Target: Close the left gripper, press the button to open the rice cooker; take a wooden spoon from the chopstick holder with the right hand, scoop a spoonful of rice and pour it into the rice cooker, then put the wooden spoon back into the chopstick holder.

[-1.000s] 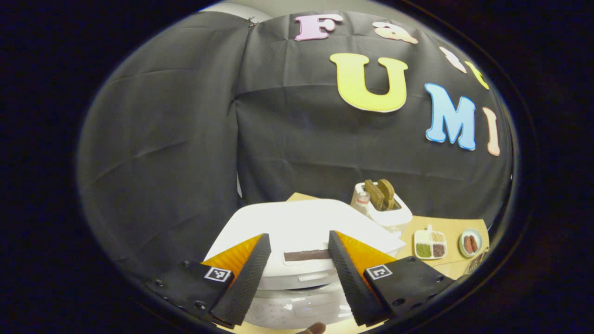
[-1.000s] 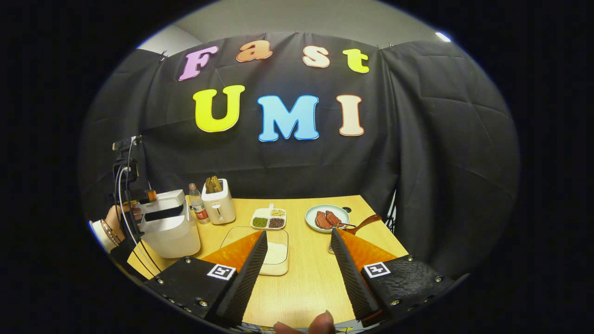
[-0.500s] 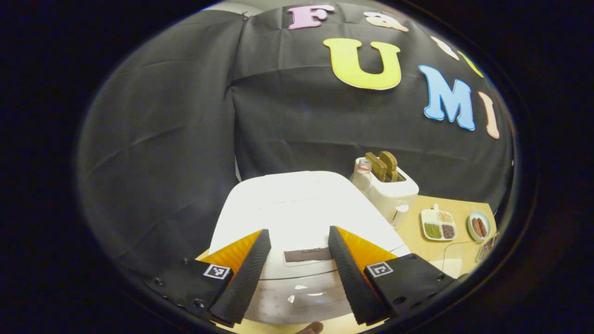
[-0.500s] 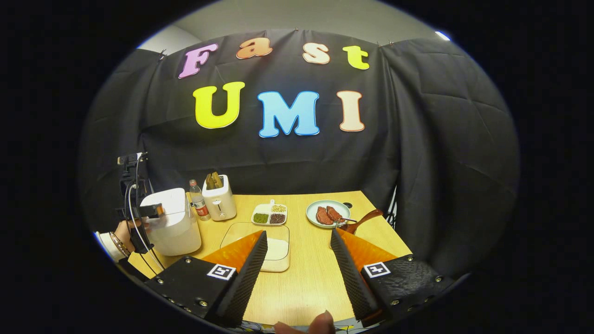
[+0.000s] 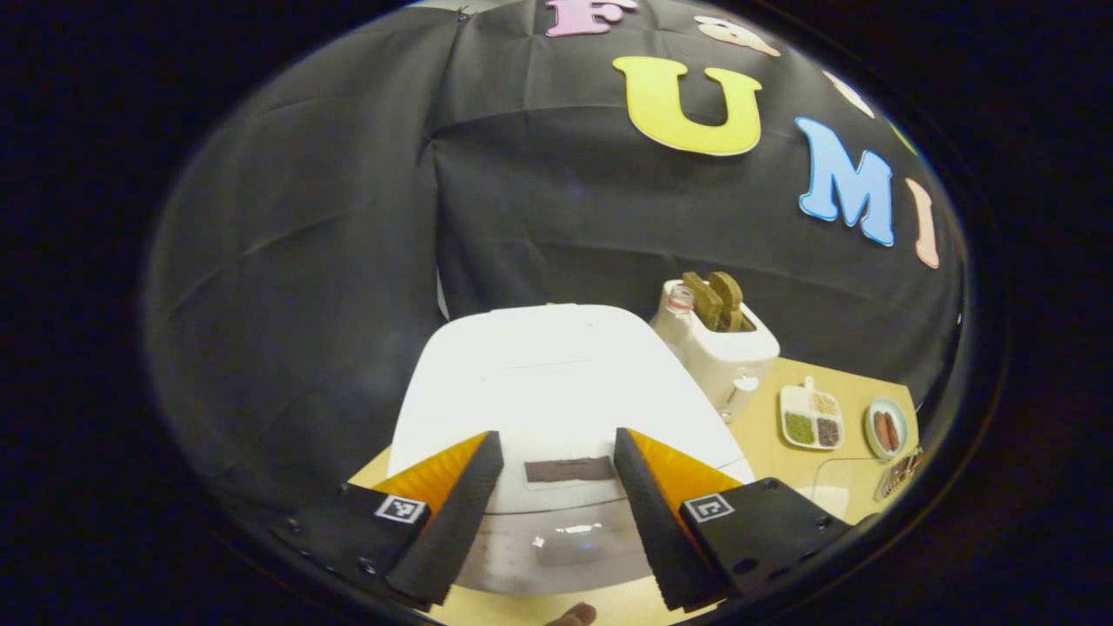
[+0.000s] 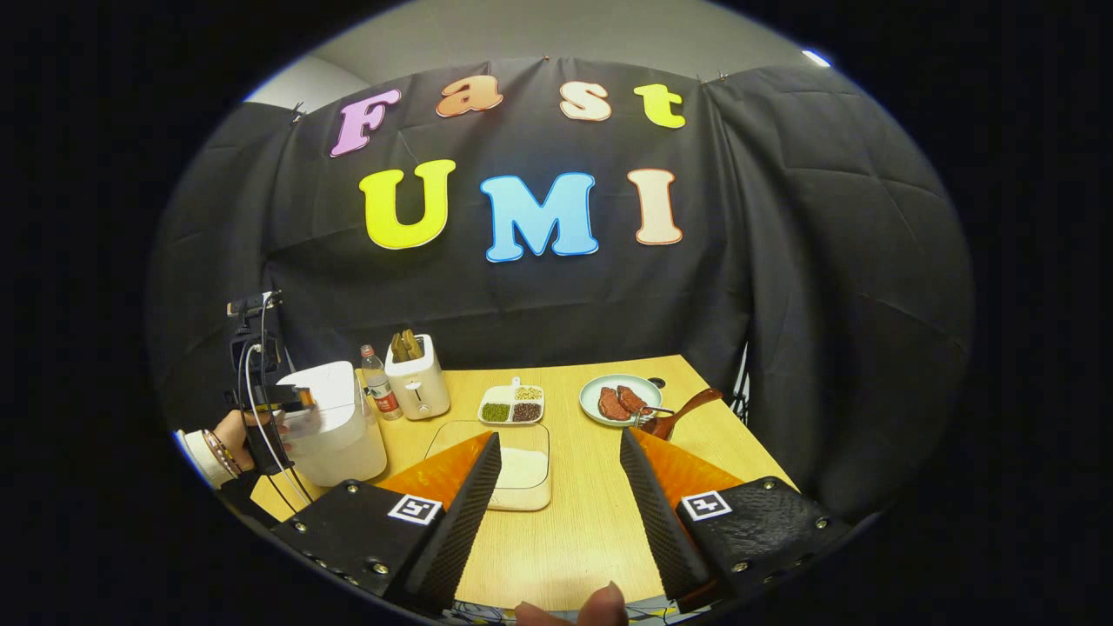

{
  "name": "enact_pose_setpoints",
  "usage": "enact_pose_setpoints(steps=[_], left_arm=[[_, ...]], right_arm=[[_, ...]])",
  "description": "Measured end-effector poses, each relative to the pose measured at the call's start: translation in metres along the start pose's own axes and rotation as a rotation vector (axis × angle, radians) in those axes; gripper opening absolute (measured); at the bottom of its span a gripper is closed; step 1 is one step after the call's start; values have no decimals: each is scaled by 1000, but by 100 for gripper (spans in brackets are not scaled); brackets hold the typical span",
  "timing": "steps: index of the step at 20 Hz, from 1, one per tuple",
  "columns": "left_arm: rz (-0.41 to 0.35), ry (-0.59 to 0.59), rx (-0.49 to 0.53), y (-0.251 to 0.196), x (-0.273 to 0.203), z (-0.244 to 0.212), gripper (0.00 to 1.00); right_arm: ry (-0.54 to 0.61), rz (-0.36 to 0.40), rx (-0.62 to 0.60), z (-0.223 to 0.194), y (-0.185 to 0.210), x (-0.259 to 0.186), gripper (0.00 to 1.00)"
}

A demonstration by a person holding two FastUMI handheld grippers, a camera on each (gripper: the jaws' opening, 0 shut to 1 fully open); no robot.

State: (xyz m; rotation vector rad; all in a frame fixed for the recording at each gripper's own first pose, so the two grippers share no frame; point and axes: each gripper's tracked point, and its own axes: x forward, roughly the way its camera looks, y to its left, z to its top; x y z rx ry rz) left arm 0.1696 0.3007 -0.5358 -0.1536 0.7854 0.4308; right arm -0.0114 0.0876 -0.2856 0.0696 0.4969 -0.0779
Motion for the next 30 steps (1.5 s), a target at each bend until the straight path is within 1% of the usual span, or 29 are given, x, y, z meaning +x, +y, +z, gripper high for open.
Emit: enact_pose_setpoints(steps=[1, 2, 3, 4, 6, 8, 11, 12, 13, 15, 17, 19, 20, 21, 22, 23, 24, 25, 27, 28, 30], left_arm=[[-23, 4, -26, -7, -3, -2, 94], [-16, -14, -29, -8, -6, 5, 96], [8, -20, -7, -3, -6, 5, 96], [18, -29, 8, -3, -10, 6, 100], [17, -47, 11, -6, -25, 15, 92], [13, -71, -8, -9, -54, 26, 92], [-25, -145, -31, -28, -121, 47, 92], [-43, -175, -32, -37, -149, 53, 95], [-67, -207, -27, -47, -175, 59, 96], [-106, -275, -8, -68, -229, 69, 100], [-183, -342, -15, -99, -287, 81, 100], [-258, -406, -63, -121, -345, 94, 100], [-281, -432, -78, -129, -368, 99, 99], [-296, -465, -82, -133, -392, 101, 90], [-304, -498, -74, -139, -410, 104, 90], [-309, -536, -54, -144, -434, 109, 95], [-311, -567, -34, -148, -458, 110, 93], [-315, -593, -17, -155, -478, 111, 92], [-333, -630, 3, -169, -510, 114, 89], [-349, -638, 8, -175, -520, 115, 99], [-373, -658, 0, -179, -531, 123, 97]], right_arm=[[-8, -7, -2, 2, -5, -2, 85], [-8, -11, -3, 2, -8, -3, 85], [-4, -13, 2, 1, -11, -4, 85], [-9, -11, 13, 3, -14, -6, 85], [-33, -8, 20, 10, -20, -9, 85], [-58, -4, 13, 20, -30, -10, 85], [-139, 4, 28, 60, -54, -13, 85], [-163, 7, 37, 73, -64, -15, 85], [-189, 14, 49, 87, -73, -17, 85], [-227, 25, 60, 108, -92, -24, 85], [-254, 28, 26, 125, -111, -34, 87], [-308, 27, -7, 148, -126, -47, 88], [-330, 41, -13, 158, -129, -53, 88], [-341, 47, -10, 165, -132, -57, 88], [-352, 57, -8, 171, -136, -61, 82], [-368, 76, -3, 178, -136, -67, 89], [-395, 101, 4, 186, -134, -74, 90], [-427, 115, 7, 194, -134, -83, 90], [-478, 96, -4, 208, -141, -96, 89], [-492, 87, -20, 212, -142, -104, 90], [-531, 71, -61, 224, -137, -122, 90]])
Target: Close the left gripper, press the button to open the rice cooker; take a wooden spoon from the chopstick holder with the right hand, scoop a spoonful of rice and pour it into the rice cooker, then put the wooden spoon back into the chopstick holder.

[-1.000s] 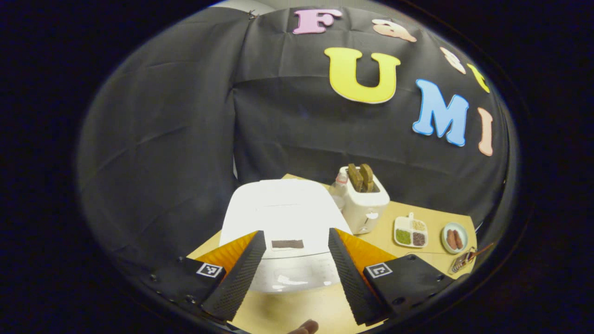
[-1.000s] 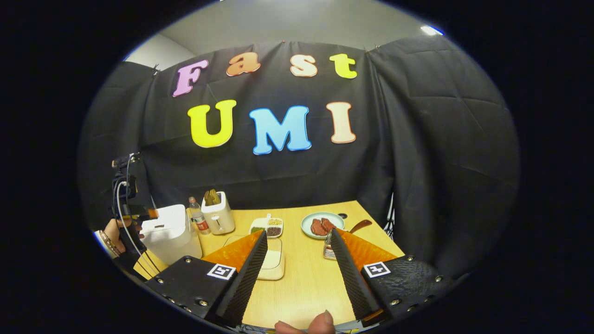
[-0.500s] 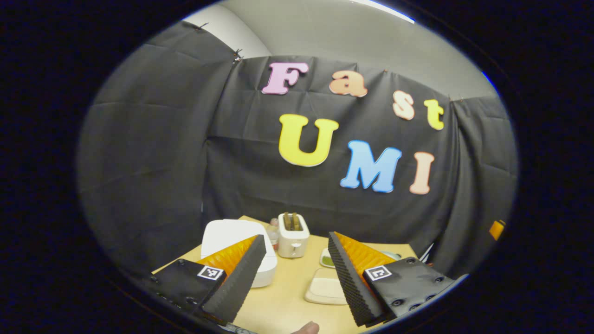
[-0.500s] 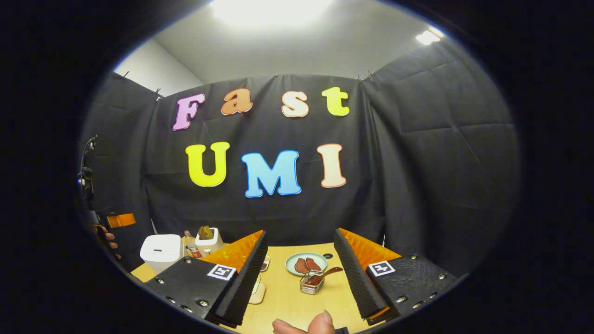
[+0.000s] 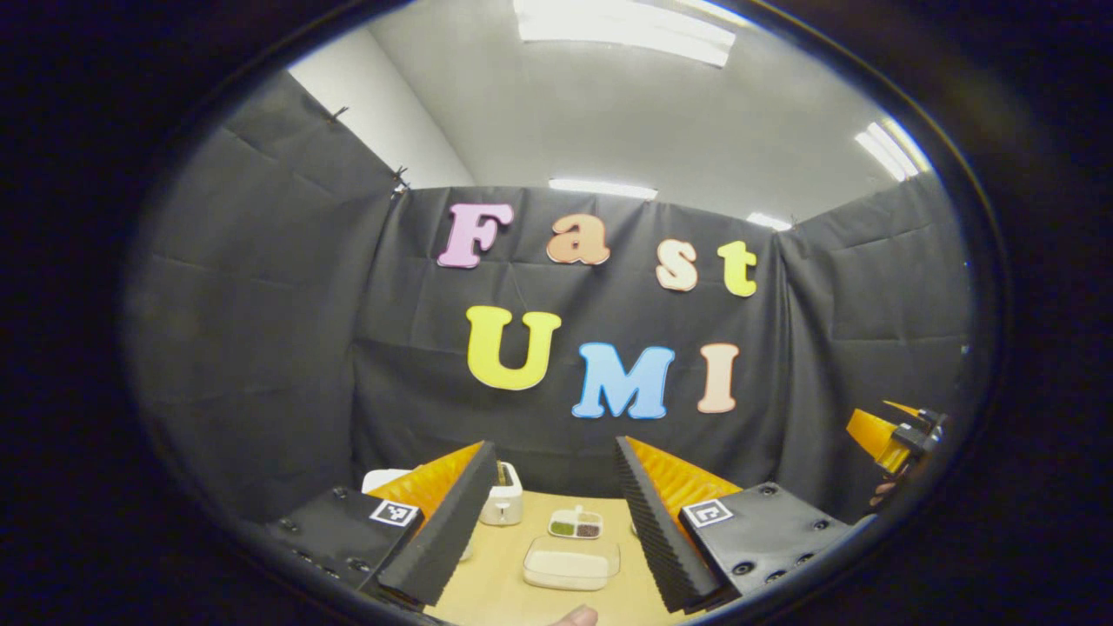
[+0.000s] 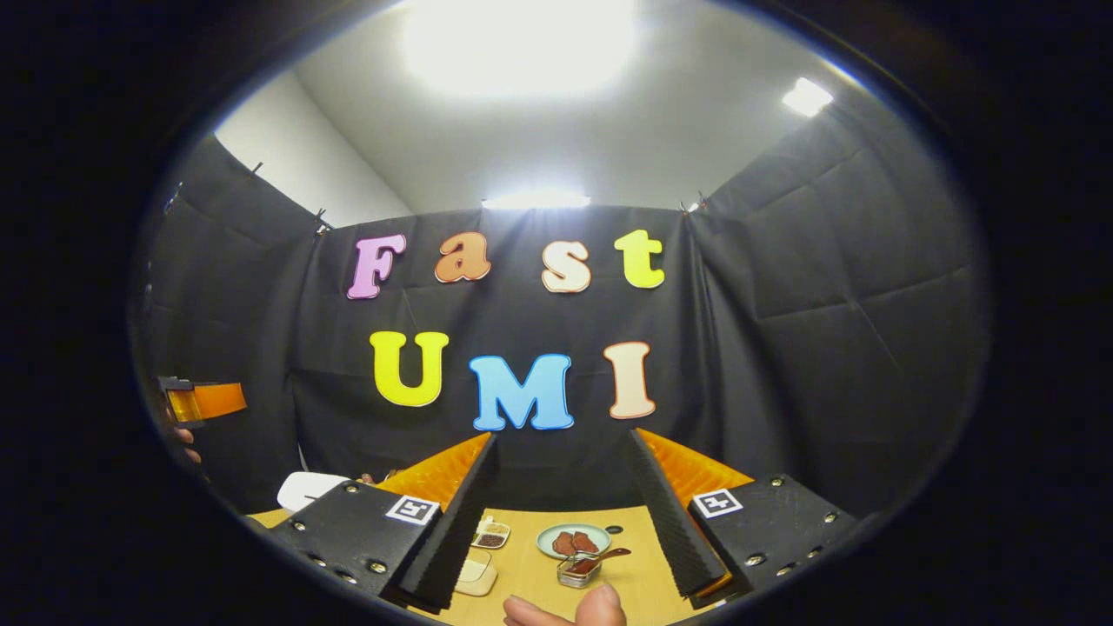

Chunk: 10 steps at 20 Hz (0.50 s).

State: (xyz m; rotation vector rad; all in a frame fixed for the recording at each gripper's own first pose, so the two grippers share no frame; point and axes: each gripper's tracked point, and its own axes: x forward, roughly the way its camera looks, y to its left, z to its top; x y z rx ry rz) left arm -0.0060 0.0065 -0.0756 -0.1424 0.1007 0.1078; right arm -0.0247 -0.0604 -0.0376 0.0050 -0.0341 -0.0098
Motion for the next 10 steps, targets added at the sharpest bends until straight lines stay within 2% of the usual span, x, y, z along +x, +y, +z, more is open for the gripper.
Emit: enact_pose_setpoints(steps=[1, 2, 3, 5, 7, 10], left_arm=[[-12, -16, -8, -1, -2, 8, 96], [-13, -26, -5, -5, -16, 19, 95], [-11, -51, 3, -3, -23, 31, 93], [-3, -110, 22, 5, -36, 49, 91], [-24, -123, 30, 8, -47, 45, 89], [-45, -89, 0, 20, -49, 34, 89]], right_arm=[[-23, -18, -10, 11, 0, -2, 91], [-26, -27, -11, 16, 4, -5, 86], [-27, -10, -11, 19, 15, -9, 92], [-34, 11, -19, 25, 30, -14, 92], [-9, -20, -2, 22, 34, -18, 94], [-10, -16, 17, 25, 52, -25, 94]])
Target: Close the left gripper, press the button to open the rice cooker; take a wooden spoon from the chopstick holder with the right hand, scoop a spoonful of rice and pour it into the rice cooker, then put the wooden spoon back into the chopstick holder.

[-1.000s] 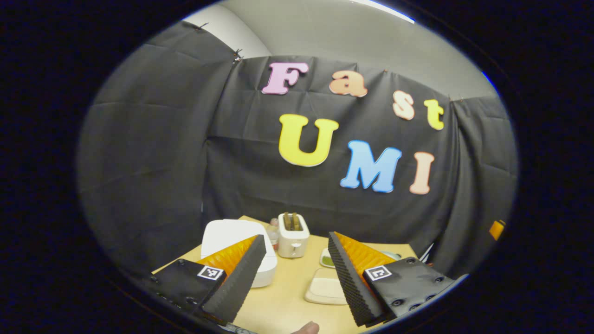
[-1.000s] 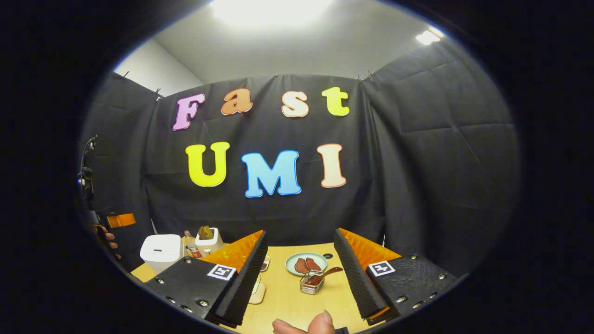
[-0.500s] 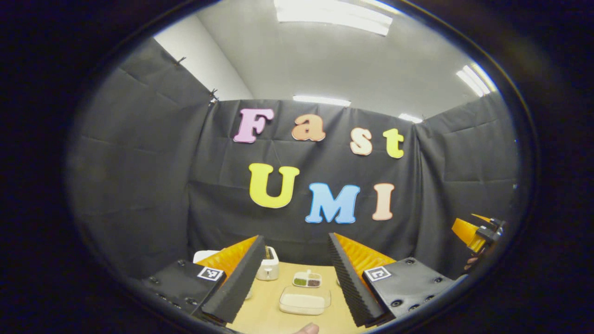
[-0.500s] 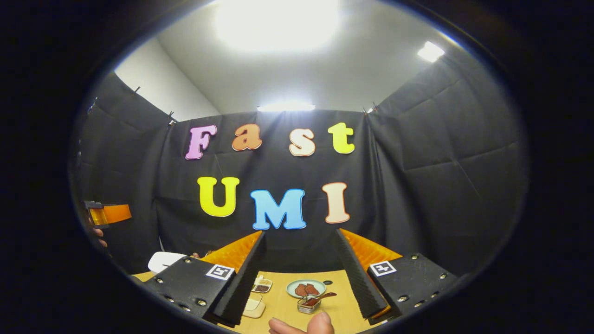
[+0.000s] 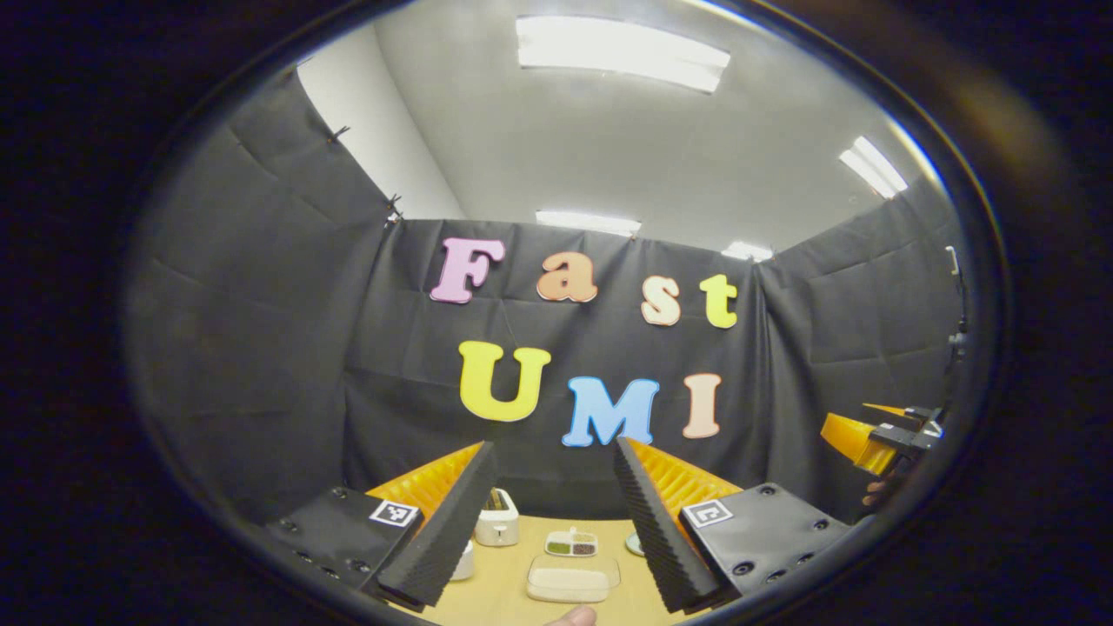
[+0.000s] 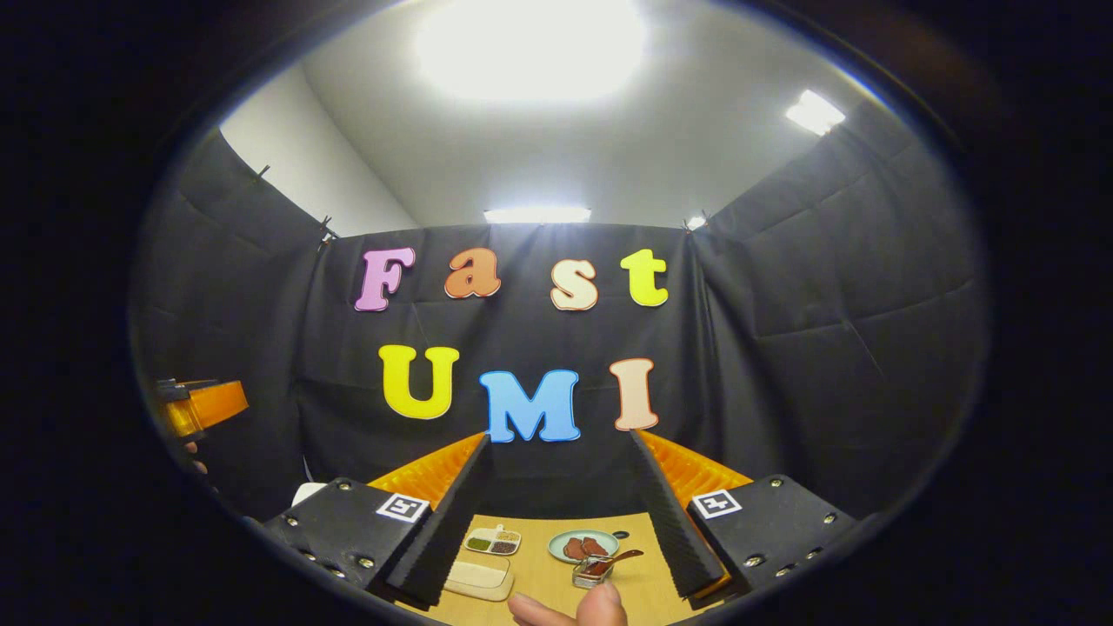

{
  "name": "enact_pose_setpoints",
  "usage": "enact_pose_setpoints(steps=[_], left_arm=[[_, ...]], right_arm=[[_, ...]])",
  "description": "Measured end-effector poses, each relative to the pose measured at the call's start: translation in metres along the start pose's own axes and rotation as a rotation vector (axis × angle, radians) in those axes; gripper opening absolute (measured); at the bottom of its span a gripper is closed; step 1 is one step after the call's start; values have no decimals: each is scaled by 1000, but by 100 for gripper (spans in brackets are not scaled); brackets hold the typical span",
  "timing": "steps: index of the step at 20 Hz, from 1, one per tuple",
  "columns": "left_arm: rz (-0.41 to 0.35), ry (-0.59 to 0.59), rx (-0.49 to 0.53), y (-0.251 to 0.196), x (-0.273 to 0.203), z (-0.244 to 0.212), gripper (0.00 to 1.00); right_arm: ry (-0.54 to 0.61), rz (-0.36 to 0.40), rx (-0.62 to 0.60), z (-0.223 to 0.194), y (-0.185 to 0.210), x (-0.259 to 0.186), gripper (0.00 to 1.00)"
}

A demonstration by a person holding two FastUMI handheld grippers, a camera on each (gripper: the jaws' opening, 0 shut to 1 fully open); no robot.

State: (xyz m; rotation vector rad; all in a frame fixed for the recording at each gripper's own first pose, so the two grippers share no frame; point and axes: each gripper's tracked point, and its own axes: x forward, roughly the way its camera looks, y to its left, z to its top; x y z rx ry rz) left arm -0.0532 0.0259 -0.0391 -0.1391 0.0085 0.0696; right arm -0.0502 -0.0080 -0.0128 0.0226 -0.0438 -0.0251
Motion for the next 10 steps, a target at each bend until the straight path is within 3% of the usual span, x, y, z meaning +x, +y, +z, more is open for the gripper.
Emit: enact_pose_setpoints(steps=[10], left_arm=[[30, -19, -1, 43, -12, 5, 90]], right_arm=[[-7, 56, -68, 10, 55, -4, 94]])
